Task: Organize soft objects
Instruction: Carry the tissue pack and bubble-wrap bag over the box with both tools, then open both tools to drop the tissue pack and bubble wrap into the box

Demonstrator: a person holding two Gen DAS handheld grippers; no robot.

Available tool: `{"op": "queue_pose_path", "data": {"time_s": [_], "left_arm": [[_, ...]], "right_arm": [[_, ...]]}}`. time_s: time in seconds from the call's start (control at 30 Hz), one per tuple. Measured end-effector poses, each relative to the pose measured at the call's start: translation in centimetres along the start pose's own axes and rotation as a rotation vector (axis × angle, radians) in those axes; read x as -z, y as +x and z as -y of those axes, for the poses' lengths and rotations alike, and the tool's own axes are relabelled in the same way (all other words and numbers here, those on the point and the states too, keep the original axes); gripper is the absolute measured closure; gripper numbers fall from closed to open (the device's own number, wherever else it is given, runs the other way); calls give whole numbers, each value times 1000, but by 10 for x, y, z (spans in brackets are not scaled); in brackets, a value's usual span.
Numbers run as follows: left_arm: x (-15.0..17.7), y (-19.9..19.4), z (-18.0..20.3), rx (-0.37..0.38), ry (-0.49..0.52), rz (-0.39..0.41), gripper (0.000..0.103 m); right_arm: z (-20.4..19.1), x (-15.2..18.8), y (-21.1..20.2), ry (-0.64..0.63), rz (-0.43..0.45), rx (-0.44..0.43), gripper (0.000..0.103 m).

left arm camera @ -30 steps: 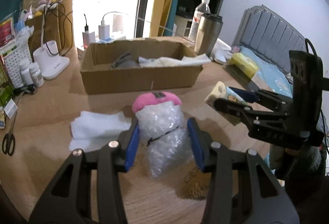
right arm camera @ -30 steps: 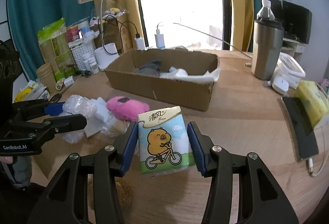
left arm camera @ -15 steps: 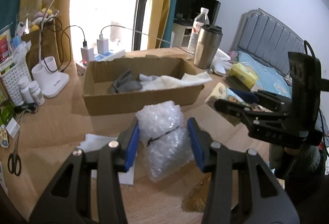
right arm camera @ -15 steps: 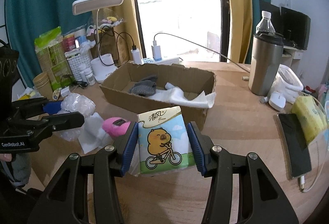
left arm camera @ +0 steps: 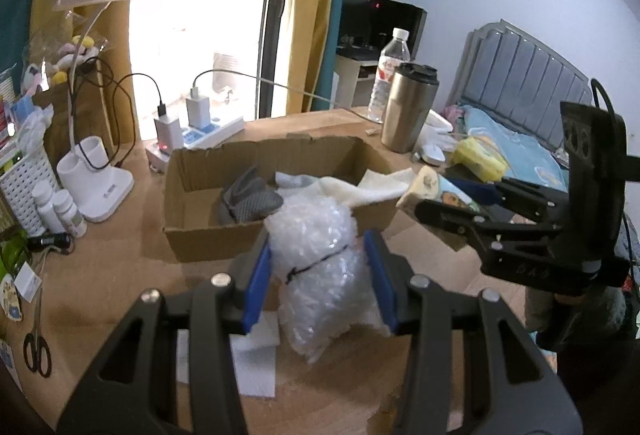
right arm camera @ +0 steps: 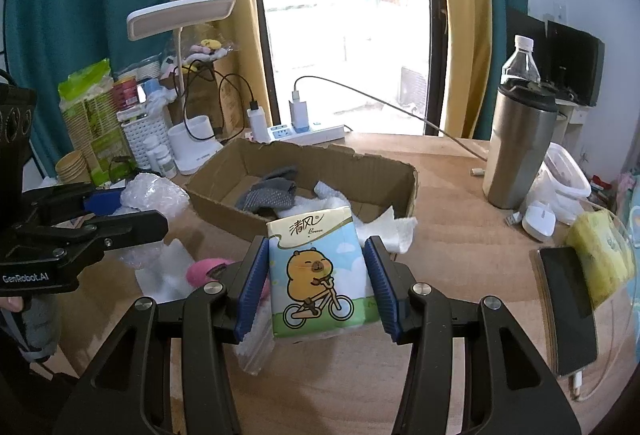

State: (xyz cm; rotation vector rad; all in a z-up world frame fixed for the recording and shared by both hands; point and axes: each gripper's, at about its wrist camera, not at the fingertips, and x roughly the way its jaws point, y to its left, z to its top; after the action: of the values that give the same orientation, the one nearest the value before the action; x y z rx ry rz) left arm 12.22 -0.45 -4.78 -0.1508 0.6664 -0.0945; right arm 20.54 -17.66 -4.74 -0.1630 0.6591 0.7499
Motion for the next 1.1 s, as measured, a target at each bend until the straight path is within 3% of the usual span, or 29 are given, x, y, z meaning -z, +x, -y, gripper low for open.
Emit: {"op": "queue_pose_path", "data": {"time_s": [0.5, 1.1], "left_arm": [[-32, 25, -12, 4, 7, 13, 56], [-52, 81, -29, 2, -42, -18, 56]], "right_arm": [[19, -25, 25, 9, -1, 10, 51], [44, -43, 65, 30, -9, -20, 51]]}}
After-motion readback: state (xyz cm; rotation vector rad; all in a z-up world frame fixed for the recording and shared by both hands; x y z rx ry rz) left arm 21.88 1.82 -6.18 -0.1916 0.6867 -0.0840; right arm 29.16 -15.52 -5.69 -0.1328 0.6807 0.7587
